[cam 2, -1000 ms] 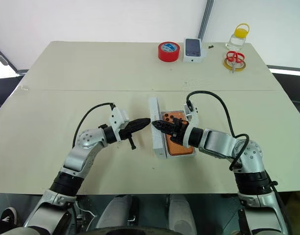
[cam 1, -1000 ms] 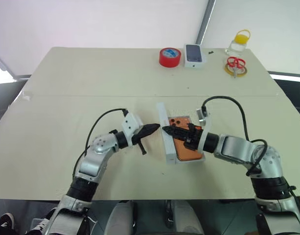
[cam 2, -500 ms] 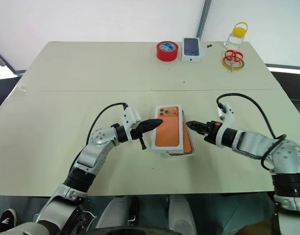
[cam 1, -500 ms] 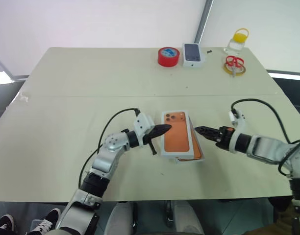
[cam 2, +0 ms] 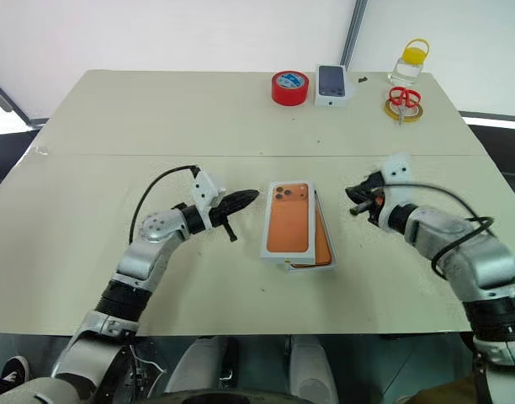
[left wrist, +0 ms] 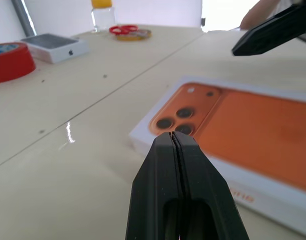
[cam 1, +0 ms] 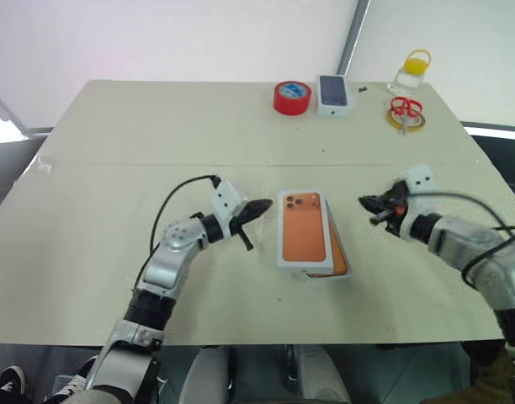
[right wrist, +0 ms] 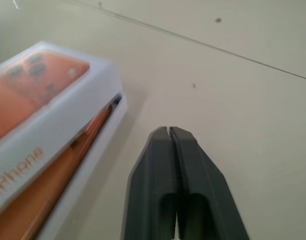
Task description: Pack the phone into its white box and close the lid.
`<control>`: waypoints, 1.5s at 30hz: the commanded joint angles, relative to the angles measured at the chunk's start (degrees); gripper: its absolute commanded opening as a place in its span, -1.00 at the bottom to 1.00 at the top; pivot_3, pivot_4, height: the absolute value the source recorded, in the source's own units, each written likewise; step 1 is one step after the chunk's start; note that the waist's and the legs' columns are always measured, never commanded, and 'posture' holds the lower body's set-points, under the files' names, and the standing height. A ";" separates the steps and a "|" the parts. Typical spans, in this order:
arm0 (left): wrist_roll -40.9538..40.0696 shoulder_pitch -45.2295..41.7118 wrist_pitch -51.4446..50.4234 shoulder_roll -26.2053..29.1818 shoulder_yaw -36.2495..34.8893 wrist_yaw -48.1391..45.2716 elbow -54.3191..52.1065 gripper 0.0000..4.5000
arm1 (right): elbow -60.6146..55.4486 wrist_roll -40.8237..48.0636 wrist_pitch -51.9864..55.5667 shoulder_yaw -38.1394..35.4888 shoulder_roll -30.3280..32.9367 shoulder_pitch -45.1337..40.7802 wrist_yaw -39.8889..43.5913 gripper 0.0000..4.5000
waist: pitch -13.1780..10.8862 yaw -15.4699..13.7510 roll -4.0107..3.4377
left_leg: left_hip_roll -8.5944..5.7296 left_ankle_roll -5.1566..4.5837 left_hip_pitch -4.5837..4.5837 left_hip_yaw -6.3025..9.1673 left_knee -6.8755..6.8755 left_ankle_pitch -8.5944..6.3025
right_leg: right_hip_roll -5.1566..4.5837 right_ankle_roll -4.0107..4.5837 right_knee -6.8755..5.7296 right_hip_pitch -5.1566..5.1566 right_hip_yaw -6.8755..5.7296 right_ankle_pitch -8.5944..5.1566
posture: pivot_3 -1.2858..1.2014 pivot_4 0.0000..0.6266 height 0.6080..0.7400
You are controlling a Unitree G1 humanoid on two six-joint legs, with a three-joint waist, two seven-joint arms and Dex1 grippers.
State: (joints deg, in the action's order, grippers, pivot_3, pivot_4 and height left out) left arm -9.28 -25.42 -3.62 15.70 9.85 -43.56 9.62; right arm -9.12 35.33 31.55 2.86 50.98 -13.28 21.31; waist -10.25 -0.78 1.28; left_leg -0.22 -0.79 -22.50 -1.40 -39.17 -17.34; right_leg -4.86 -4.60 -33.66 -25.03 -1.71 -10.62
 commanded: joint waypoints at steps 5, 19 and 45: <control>3.49 0.70 0.05 1.24 3.24 -0.96 0.78 -1.00 | -5.11 -7.65 -3.54 -0.70 -3.62 1.87 4.67 -0.99 | 0.00 0.01 0.00 | 0.00 0.00 0.04 -0.01 0.00 0.00 | -0.03 0.17 -0.01 0.01 -0.01 -0.04 | 0.03 -0.52 0.98; 5.18 -3.13 -0.82 -4.15 6.85 -2.43 4.10 -1.00 | -9.73 -11.48 0.76 -1.47 -6.33 3.78 8.74 -0.99 | -0.01 -0.06 0.00 | -0.03 0.00 0.06 0.02 -0.01 0.00 | -0.08 0.19 0.00 0.05 -0.04 -0.02 | 0.03 -0.52 0.98; 4.68 0.34 -3.51 -4.06 8.87 -5.19 -1.91 -1.00 | -12.45 -17.55 3.32 -3.46 -5.68 8.70 12.64 -0.99 | 0.00 -0.06 -0.01 | -0.04 0.00 0.09 0.02 -0.03 0.00 | -0.08 0.20 -0.02 0.09 -0.04 -0.02 | 0.03 -0.52 0.98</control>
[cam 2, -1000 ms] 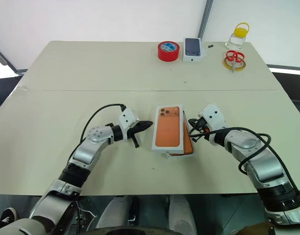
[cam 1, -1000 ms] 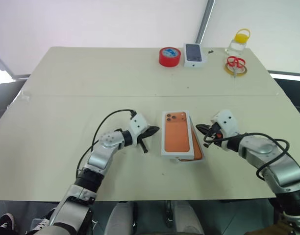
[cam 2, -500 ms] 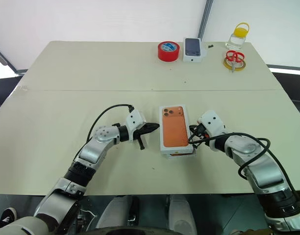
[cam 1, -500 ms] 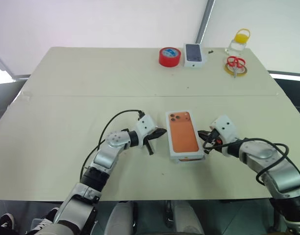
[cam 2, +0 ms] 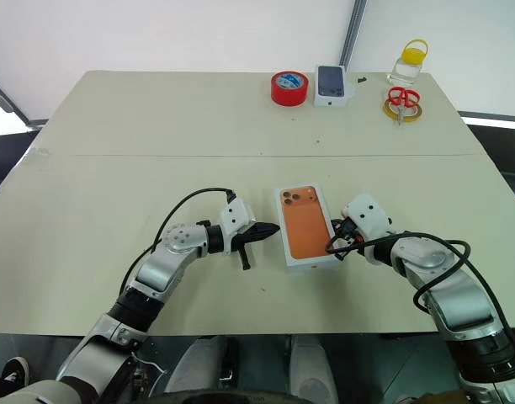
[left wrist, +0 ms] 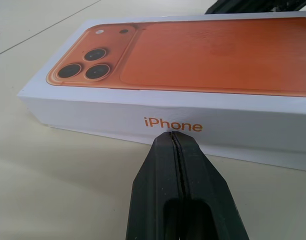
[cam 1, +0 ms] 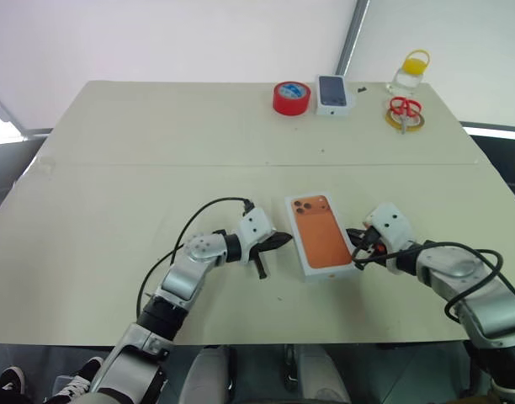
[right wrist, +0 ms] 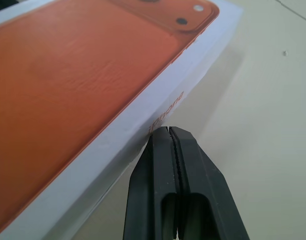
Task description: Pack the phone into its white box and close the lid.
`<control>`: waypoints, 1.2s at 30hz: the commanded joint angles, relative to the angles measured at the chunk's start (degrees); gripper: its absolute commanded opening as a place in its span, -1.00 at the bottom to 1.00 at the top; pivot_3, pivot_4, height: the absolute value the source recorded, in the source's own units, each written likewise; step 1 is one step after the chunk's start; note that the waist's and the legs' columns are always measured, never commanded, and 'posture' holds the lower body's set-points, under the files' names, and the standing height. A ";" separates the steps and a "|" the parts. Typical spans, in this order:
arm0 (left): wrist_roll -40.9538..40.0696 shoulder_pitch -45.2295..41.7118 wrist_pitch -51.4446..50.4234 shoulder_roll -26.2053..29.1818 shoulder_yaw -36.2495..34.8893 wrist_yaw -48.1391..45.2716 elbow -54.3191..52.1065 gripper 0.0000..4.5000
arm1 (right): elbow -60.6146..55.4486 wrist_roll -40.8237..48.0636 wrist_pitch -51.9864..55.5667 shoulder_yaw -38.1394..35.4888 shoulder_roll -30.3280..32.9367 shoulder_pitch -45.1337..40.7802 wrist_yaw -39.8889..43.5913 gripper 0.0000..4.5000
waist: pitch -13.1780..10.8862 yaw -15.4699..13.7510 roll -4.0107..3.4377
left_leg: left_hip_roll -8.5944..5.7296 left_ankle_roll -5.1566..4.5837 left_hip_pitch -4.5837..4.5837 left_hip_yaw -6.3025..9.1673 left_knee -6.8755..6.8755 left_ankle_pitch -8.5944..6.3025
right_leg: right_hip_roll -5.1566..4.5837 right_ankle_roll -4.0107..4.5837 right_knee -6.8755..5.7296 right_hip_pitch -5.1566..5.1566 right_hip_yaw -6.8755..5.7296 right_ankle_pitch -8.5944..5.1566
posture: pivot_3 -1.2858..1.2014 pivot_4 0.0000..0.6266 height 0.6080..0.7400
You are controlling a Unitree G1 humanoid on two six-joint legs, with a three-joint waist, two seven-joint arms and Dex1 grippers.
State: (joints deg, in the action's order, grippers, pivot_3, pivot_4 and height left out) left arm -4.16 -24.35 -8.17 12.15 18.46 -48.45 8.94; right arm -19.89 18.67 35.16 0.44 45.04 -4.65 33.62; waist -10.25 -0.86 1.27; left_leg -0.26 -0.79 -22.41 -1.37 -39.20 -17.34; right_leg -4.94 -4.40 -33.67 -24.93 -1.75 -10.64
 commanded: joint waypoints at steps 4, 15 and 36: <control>-0.78 -0.68 1.04 0.36 -0.10 -0.89 -1.94 -1.00 | 0.67 -4.49 -1.58 -0.48 1.90 -0.06 0.81 -0.99 | 0.00 0.03 0.00 | 0.00 0.00 0.01 0.00 0.00 0.00 | 0.00 0.00 -0.01 0.00 0.00 0.00 | 0.03 -0.52 0.98; -6.34 -6.10 -0.69 0.82 -6.64 -0.92 -1.43 -1.00 | 4.12 -0.09 -5.58 -9.09 4.11 -3.04 8.95 -0.99 | 0.00 -0.07 0.00 | -0.01 0.00 0.03 0.00 -0.05 0.00 | 0.01 -0.01 -0.08 0.03 0.00 0.00 | 0.03 -0.52 0.98; 3.59 -14.88 7.79 -5.81 -1.02 0.98 25.10 -1.00 | -2.22 -5.46 -4.92 1.00 4.98 3.41 13.41 -0.99 | 0.51 0.04 0.25 | 0.00 0.00 0.50 0.09 -0.02 -0.02 | 0.00 -0.02 0.11 0.60 -0.09 -0.03 | 0.03 -0.52 0.98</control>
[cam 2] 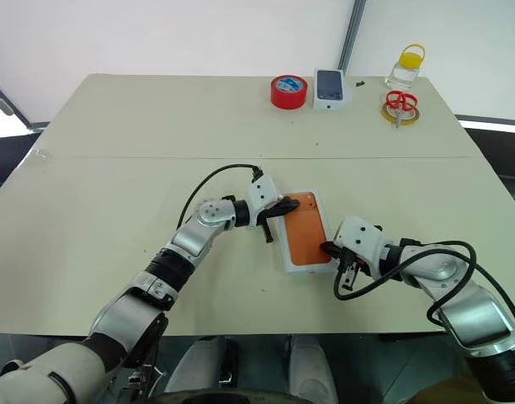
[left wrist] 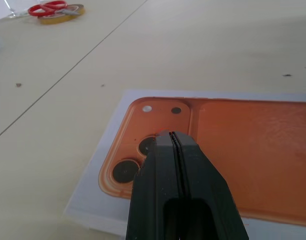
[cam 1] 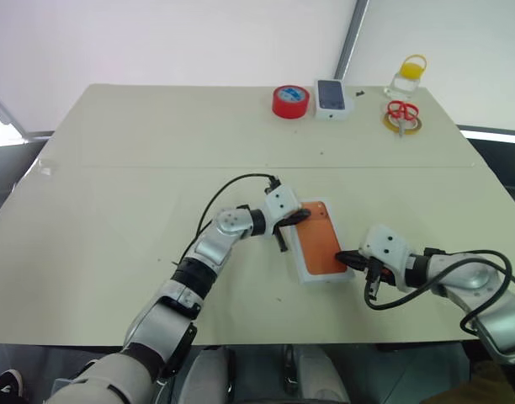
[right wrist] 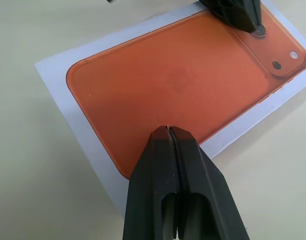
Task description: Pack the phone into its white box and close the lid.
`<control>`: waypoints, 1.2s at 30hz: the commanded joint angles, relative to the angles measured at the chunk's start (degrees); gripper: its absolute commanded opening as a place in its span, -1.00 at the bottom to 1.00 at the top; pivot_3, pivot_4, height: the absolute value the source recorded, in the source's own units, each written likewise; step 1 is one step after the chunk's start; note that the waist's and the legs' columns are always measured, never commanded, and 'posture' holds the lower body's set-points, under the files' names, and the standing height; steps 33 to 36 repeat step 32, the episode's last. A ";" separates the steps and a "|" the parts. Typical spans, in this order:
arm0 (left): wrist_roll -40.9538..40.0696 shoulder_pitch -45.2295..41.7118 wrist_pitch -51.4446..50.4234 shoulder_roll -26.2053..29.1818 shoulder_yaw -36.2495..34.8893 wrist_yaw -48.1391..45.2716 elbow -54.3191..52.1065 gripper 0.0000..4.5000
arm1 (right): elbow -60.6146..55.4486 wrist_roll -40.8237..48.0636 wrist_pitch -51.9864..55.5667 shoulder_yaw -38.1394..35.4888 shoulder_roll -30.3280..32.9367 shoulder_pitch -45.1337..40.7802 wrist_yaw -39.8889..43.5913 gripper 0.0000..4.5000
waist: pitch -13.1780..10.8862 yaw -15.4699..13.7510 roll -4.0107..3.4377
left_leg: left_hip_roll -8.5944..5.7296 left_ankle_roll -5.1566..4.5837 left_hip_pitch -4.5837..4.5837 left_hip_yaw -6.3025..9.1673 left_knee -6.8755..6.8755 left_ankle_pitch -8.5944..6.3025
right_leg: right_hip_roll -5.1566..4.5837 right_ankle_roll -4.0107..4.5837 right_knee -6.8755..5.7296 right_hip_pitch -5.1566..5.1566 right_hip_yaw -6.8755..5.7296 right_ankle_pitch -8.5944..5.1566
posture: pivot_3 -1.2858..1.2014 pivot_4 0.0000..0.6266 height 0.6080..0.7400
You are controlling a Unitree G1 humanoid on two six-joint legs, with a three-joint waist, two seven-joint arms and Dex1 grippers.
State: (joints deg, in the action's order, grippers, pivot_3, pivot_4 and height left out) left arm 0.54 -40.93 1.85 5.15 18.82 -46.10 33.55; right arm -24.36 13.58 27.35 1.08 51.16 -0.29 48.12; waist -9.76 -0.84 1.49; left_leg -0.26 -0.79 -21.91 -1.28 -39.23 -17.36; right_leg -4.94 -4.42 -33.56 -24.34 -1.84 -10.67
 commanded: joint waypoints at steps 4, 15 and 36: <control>-5.27 2.49 -5.31 2.35 -4.45 -3.92 -4.37 -0.20 | 3.14 6.72 8.92 -3.28 -5.07 -5.15 -1.06 -1.00 | 0.04 0.09 -0.01 | 0.02 0.00 0.07 -0.01 0.03 0.00 | 0.00 0.01 -0.02 0.01 0.00 0.01 | 0.03 -0.52 0.98; -17.14 11.98 -19.20 22.00 -19.85 -7.47 -30.47 1.00 | 12.51 9.05 -1.65 -17.62 -2.43 -7.21 3.05 0.51 | -0.01 0.14 -0.29 | -0.01 0.00 -0.32 -0.04 0.02 0.01 | -0.02 -0.16 -0.20 -0.43 0.04 0.12 | 0.03 -0.52 0.98; -23.56 35.49 -21.10 34.53 -34.02 -6.99 -42.23 1.00 | 27.34 7.26 -20.57 -20.21 1.71 -3.75 15.33 0.51 | -0.07 0.10 -0.36 | -0.03 0.01 -0.25 -0.11 0.02 0.00 | -0.10 0.03 -0.21 -0.41 0.08 0.00 | 0.03 -0.52 0.98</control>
